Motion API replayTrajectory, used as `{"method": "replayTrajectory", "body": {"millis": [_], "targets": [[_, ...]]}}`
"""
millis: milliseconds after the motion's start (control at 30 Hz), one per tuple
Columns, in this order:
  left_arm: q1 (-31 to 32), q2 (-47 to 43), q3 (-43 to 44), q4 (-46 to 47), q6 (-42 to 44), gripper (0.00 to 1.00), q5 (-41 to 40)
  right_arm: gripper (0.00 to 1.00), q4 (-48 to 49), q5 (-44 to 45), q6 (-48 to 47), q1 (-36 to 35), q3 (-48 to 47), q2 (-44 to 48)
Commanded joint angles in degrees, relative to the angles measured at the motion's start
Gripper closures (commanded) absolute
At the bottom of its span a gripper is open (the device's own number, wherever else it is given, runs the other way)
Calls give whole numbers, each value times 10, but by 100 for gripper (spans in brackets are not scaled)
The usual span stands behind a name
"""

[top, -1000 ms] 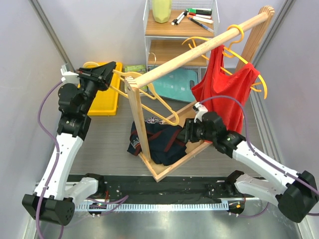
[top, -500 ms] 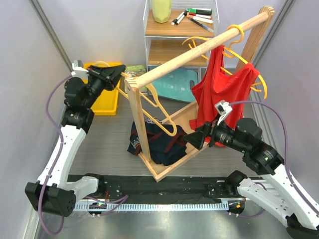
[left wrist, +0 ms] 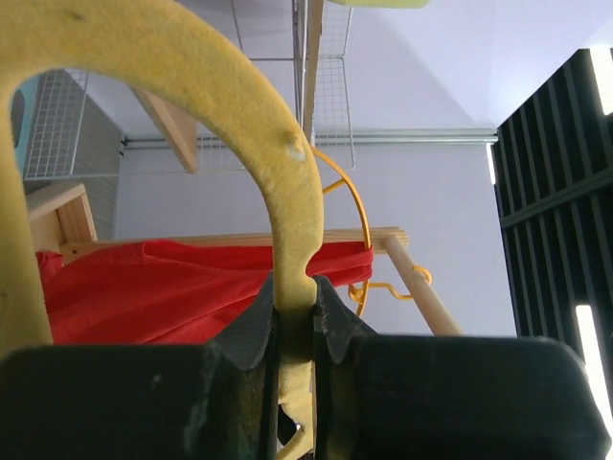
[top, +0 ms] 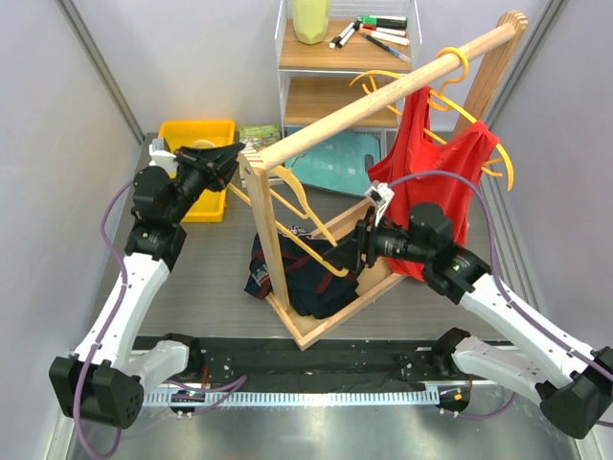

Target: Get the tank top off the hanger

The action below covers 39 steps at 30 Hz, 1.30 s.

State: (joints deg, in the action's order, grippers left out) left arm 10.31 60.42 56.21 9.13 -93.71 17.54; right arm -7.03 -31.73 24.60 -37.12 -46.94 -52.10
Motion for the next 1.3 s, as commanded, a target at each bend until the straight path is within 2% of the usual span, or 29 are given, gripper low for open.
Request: {"method": "replayTrajectory", "body": {"millis": [0, 33, 67, 133, 167, 200, 233, 333, 500, 667, 733, 800, 1133, 1233, 1267], "targets": [[6, -24, -19, 37, -33, 100, -25, 56, 93, 27, 19, -34, 5, 2], [7, -25, -21, 39, -32, 100, -26, 63, 91, 45, 20, -43, 7, 3], [7, -23, -20, 37, -31, 100, -25, 78, 85, 89, 21, -49, 11, 7], [7, -15, -16, 37, -24, 99, -9, 92, 74, 132, 40, -59, 18, 31], [7, -11, -14, 39, -22, 94, 1, 99, 74, 154, 52, -60, 29, 44], [7, -3, -12, 41, -17, 84, 18, 99, 74, 191, 63, -60, 36, 56], [7, -2, -12, 44, -13, 60, 28, 99, 53, 213, 89, -60, 41, 86], [1, -3, -19, 59, 21, 37, 78, 99, 15, 253, 108, -60, 73, 151], [-2, -37, -31, 42, 141, 34, 134, 99, -111, 264, 75, -60, 69, 232], [-2, -76, -24, -58, 271, 30, 154, 99, -192, 232, 27, -60, 7, 269], [-2, -81, -24, -121, 319, 24, 145, 99, -218, 234, -3, -60, -23, 281], [-2, -85, -34, -137, 340, 20, 143, 99, -236, 236, -32, -60, -46, 285], [-1, -40, -94, -140, 392, 21, 265, 99, -300, 246, -131, -60, -240, 157], [5, -32, -117, -154, 422, 22, 269, 99, -299, 234, -145, -60, -271, 127], [20, -29, -115, -169, 455, 22, 265, 99, -300, 233, -146, -60, -278, 119]]}}
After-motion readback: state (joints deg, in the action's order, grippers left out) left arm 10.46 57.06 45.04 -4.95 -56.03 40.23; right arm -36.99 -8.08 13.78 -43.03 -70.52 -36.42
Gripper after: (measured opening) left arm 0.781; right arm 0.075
